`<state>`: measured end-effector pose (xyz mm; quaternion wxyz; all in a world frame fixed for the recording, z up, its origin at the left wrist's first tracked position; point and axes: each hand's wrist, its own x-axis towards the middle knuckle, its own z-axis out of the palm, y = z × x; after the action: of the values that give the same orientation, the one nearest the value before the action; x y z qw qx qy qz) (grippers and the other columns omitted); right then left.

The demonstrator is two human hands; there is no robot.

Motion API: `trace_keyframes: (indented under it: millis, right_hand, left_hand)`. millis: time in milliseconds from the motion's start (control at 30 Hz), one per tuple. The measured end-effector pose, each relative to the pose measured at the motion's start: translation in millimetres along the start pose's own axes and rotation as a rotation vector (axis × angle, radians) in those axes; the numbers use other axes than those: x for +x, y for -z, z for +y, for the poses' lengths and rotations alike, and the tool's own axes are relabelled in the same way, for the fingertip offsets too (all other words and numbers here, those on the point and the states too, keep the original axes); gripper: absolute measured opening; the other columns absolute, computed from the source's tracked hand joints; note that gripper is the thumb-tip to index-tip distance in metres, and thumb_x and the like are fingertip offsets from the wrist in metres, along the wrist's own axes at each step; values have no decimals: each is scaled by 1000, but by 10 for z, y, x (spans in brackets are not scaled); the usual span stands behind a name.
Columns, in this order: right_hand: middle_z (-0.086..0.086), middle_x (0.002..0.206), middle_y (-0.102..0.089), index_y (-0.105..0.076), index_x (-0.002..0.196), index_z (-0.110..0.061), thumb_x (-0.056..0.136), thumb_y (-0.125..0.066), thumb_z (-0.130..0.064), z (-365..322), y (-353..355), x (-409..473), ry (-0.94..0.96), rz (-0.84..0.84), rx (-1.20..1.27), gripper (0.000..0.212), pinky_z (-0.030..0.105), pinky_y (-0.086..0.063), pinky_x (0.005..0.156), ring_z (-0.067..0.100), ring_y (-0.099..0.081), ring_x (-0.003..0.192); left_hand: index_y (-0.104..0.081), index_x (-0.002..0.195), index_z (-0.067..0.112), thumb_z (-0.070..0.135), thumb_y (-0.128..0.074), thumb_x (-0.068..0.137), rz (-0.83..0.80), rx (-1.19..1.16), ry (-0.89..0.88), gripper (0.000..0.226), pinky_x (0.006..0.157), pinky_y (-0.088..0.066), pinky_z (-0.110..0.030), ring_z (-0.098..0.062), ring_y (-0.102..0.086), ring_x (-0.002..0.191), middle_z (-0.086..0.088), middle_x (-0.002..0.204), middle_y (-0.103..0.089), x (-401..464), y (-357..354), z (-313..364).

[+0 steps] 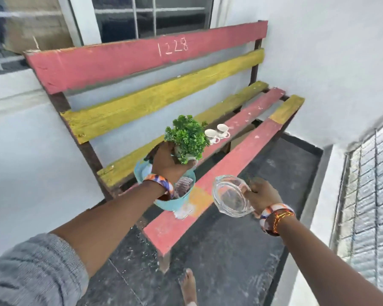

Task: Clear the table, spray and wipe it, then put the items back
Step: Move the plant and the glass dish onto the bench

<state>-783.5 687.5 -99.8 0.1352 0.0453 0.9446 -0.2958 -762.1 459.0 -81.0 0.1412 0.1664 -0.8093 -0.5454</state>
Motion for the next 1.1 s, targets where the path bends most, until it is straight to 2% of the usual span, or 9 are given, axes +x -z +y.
trace_keyframes:
  millis: [67, 233, 333, 433, 533, 600, 700, 933, 1100]
  right_hand:
    - [15, 77, -62, -62, 72, -5, 91, -52, -30, 86, 85, 419, -22, -8, -17, 32, 27, -38, 62, 28, -55, 70]
    - [19, 97, -70, -70, 98, -5, 93, -49, -32, 280, 293, 1542, -103, -4, -1, 35, 30, -45, 71, 34, -64, 88]
    - [21, 106, -68, -65, 110, -3, 94, -47, -26, 441, 384, 2158, -180, -24, 0, 33, 34, -50, 82, 37, -64, 96]
    - [23, 110, -66, -64, 110, 0, 92, -48, -17, 604, 391, 2684, -253, -24, -15, 30, 32, -45, 80, 38, -61, 102]
    - [25, 114, -64, -64, 110, 3, 92, -48, -17, 764, 317, 3275, -301, -33, -8, 31, 35, -46, 83, 39, -59, 106]
    - [26, 118, -62, -62, 113, 3, 93, -47, -17, 878, 229, 3675, -316, -46, -13, 32, 36, -45, 85, 39, -57, 110]
    - [25, 120, -61, -58, 118, 1, 91, -45, -12, 1041, 90, 4191, -277, -86, -20, 32, 37, -45, 85, 39, -56, 111]
    - [26, 117, -60, -47, 127, -8, 90, -43, -5, 1277, -33, 4904, -179, -181, -64, 37, 34, -38, 72, 39, -57, 107]
    - [28, 114, -61, -41, 130, -11, 90, -41, -6, 1321, -56, 5110, -49, -278, -151, 40, 41, -46, 76, 44, -58, 103]
  left_hand:
    - [-61, 102, -3, 8, -80, 65, 12, 26, -26, 43, 80, -50, -33, -35, -65, 96, -25, 104, -67, 311, -376, -9]
    - [-64, 108, 1, 3, -80, 63, -40, 45, -2, 47, 67, -36, -14, -29, -64, 97, -12, 101, -68, 1030, -1312, -10]
    - [-66, 103, -1, 2, -80, 61, -66, 82, 48, 44, 64, -38, -12, -30, -65, 94, -21, 101, -70, 1325, -1796, -54]
    - [-66, 97, 0, 6, -82, 57, -117, 80, 141, 43, 69, -52, -26, -31, -68, 88, -20, 93, -71, 1513, -2199, -224]
    - [-63, 93, -3, 3, -79, 59, -124, 115, 188, 38, 62, -49, -15, -28, -67, 78, -17, 88, -69, 1679, -2629, -519]
    - [-63, 96, -3, 4, -78, 62, -108, 153, 227, 38, 71, -56, -25, -28, -67, 84, -20, 96, -68, 1768, -2931, -746]
    - [-62, 103, 1, 16, -76, 61, -58, 123, 298, 46, 79, -57, -41, -34, -65, 94, -21, 103, -66, 1885, -3312, -937]
    - [-61, 107, 0, 18, -84, 57, -21, 165, 423, 58, 83, -50, -21, -26, -62, 97, -20, 105, -66, 2061, -3909, -1161]
    - [-55, 111, -5, 18, -78, 56, 23, 214, 500, 64, 91, -46, -32, -33, -60, 107, -25, 110, -63, 2096, -4026, -1174]
